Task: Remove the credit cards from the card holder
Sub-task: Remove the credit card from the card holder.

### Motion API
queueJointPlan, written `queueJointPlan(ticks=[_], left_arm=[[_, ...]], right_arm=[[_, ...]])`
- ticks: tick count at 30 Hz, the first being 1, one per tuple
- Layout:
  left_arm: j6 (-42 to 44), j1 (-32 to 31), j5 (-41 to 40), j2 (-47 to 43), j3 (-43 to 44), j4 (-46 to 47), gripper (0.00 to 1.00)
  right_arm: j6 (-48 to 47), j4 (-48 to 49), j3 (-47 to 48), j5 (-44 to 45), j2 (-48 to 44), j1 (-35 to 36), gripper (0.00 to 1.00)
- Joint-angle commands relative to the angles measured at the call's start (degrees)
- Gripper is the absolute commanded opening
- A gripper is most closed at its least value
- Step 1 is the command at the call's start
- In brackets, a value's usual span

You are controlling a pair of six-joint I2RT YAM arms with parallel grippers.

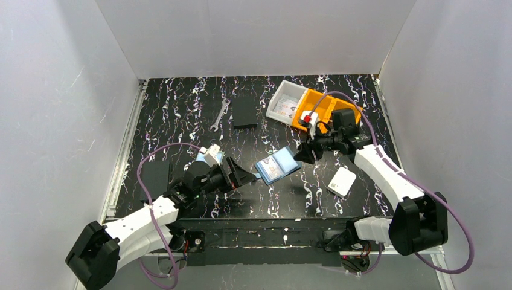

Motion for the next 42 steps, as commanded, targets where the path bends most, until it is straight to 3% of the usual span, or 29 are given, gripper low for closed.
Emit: queueJointPlan(ticks=[1, 13, 42], left_arm=[[-0.2, -0.9, 1.8, 1.8, 3.1, 0.6, 0.98], [-0.2, -3.0, 0.5, 5.7, 5.1, 0.6, 0.98], [2.2, -4.9, -0.6, 10.5, 9.3, 1.0, 0.98]], right_arm=[[4.6, 8.4, -3.9, -7.9, -3.1, -3.3, 0.55], [10.0, 16.2, -10.4, -12.6, -3.4, -6.7, 0.58], [10.2, 20.4, -14.7, -14.0, -1.2, -7.6, 0.60]])
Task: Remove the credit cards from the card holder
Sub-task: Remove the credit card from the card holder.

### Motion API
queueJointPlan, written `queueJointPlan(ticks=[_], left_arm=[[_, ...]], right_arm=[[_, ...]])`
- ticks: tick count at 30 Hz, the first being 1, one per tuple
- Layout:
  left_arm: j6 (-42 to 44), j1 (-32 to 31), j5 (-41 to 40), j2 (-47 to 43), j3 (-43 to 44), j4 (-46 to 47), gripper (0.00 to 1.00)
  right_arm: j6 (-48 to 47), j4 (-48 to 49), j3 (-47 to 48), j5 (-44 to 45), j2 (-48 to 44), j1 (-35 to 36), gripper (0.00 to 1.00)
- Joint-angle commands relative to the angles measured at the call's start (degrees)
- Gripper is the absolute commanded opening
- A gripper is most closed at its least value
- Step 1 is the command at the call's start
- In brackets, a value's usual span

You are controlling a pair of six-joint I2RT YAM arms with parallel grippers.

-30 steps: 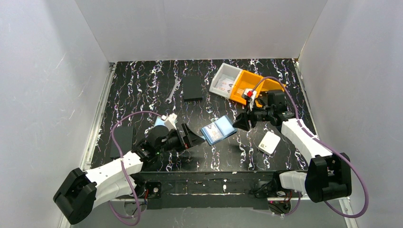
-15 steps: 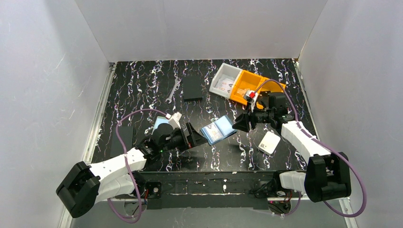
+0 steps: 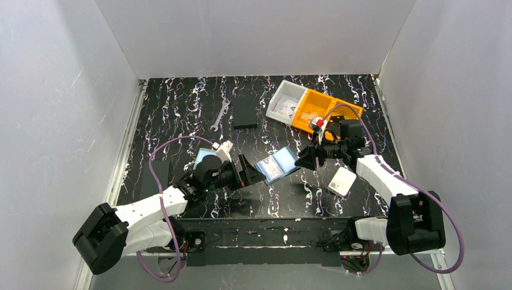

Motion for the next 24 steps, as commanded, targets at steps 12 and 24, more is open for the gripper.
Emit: queueJointPlan(ticks=[12, 24], left_arm=[[0.0, -0.3, -0.5, 2.8, 2.6, 1.9, 0.98], [-1.4, -0.8, -0.1, 10.3, 6.1, 2.6, 0.90]], right_arm=[[-0.2, 3.2, -1.6, -0.5, 0.4, -0.5, 0.59], [11.4, 10.0, -1.6, 1.9, 5.1, 1.4, 0.44]])
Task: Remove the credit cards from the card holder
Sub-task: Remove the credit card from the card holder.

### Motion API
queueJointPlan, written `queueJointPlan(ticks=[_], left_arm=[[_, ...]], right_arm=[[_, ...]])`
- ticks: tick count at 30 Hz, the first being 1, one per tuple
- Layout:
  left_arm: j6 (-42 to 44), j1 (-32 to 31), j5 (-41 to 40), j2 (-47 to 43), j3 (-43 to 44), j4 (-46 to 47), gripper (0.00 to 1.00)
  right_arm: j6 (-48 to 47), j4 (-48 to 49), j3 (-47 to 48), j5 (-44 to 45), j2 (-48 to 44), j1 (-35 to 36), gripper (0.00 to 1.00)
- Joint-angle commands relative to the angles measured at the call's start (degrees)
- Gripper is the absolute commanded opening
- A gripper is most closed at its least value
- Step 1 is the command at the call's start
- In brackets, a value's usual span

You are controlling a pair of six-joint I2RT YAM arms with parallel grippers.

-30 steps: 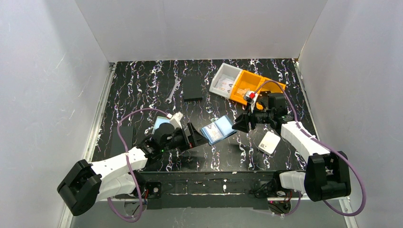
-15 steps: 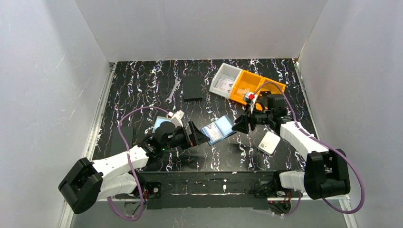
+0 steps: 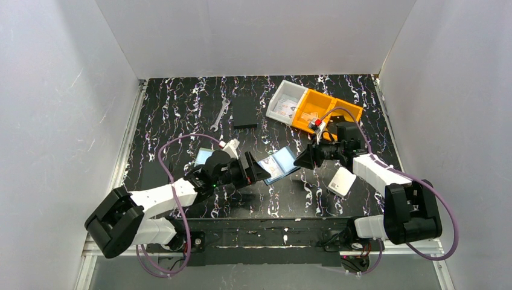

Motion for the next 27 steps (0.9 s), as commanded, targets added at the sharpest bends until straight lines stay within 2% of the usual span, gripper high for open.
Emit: queueJointPlan(ticks=[1, 4, 5, 7, 10, 13, 17, 20, 22, 23, 27], left_arm=[[0.1, -0.4, -0.5, 2.1, 3.0, 1.1, 0.89], [0.4, -0.4, -1.3, 4.3, 4.3, 1.5, 0.84], [0.6, -0.4, -1.4, 5.3, 4.8, 1.6, 0.83], [0.7, -0.4, -1.8, 6.6, 5.5, 1.9, 0.79], [1.1, -0.4, -2.6, 7.6, 6.3, 2.5, 0.75], [1.7, -0.4, -3.7, 8.3, 6.5, 2.9, 0.74], [2.3, -0.3, -4.8, 9.7, 6.6, 3.5, 0.68], [2.4, -0.3, -5.1, 11.3, 6.9, 4.5, 0.59], [2.6, -0.1, -4.6, 12.8, 7.6, 5.1, 0.45], [2.7, 0.1, -4.3, 13.5, 8.1, 5.3, 0.42], [3.5, 0.6, -3.3, 16.5, 10.3, 5.7, 0.40]], right_arm=[[4.1, 3.1, 1.6, 1.1, 2.0, 2.4, 0.42], [3.9, 1.0, 4.2, 4.4, 4.4, 6.1, 0.31], [3.8, 0.3, 5.5, 6.1, 6.2, 7.4, 0.24], [3.6, -4.0, 9.3, 8.2, 10.0, 9.3, 0.16], [3.8, -8.1, 14.1, 10.9, 15.8, 11.5, 0.09], [4.5, -9.5, 16.6, 12.4, 19.3, 13.4, 0.08], [6.1, -9.5, 17.4, 12.0, 21.7, 14.7, 0.10], [7.5, -8.5, 16.9, 12.5, 22.4, 14.6, 0.12], [8.0, -7.9, 16.6, 12.6, 22.6, 14.6, 0.13], [8.3, -7.7, 16.5, 12.6, 22.8, 14.6, 0.14], [8.6, -7.7, 16.6, 13.0, 23.5, 14.2, 0.15]])
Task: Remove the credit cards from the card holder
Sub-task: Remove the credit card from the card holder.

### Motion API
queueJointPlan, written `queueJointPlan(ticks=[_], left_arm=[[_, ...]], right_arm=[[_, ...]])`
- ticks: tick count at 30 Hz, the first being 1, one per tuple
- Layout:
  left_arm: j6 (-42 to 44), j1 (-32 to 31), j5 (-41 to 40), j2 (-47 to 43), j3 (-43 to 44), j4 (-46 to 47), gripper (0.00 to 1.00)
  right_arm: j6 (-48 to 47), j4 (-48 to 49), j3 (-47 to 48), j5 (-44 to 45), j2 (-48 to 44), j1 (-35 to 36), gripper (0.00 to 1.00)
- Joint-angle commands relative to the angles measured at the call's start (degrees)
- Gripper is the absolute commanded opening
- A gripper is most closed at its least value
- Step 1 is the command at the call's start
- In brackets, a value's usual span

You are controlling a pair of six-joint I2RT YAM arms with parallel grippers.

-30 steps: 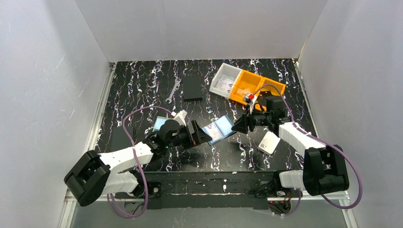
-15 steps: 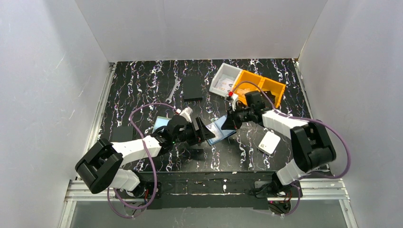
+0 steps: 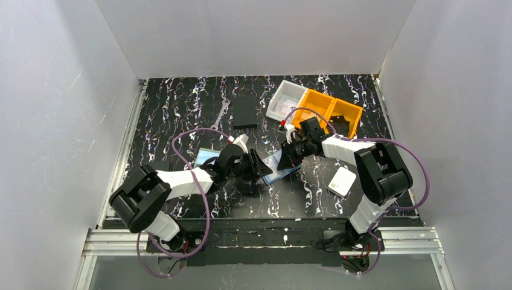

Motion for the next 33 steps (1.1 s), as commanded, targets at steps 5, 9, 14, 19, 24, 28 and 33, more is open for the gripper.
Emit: queueJointPlan(ticks=[5, 9, 14, 19, 24, 28, 33], left_arm=[[2.0, 1.6, 0.4, 5.1, 4.7, 1.5, 0.34], [1.0, 2.2, 0.9, 7.7, 5.4, 1.5, 0.26], [0.5, 2.5, 1.6, 10.5, 6.4, 1.5, 0.21], [0.2, 2.7, 1.8, 12.3, 6.5, 1.5, 0.17], [-0.6, 3.0, 1.2, 12.9, 5.4, 1.4, 0.10], [-1.3, 3.2, 1.1, 13.3, 4.5, 1.4, 0.05], [-1.7, 3.3, 1.7, 14.4, 4.4, 1.4, 0.01]], right_arm=[[1.9, 1.2, 1.1, -0.6, 1.3, -1.6, 0.19], [1.9, 1.4, 1.1, -1.2, 1.6, -1.7, 0.19], [1.9, 1.4, 1.0, -2.0, 2.7, -2.3, 0.21], [1.9, 1.5, 1.0, -2.0, 3.1, -3.1, 0.23], [1.9, 1.7, 1.0, -2.5, 3.3, -3.7, 0.26], [4.3, 2.7, 0.7, -4.1, 4.0, -3.8, 0.27], [5.8, 3.4, 0.7, -5.5, 5.8, -3.9, 0.28]])
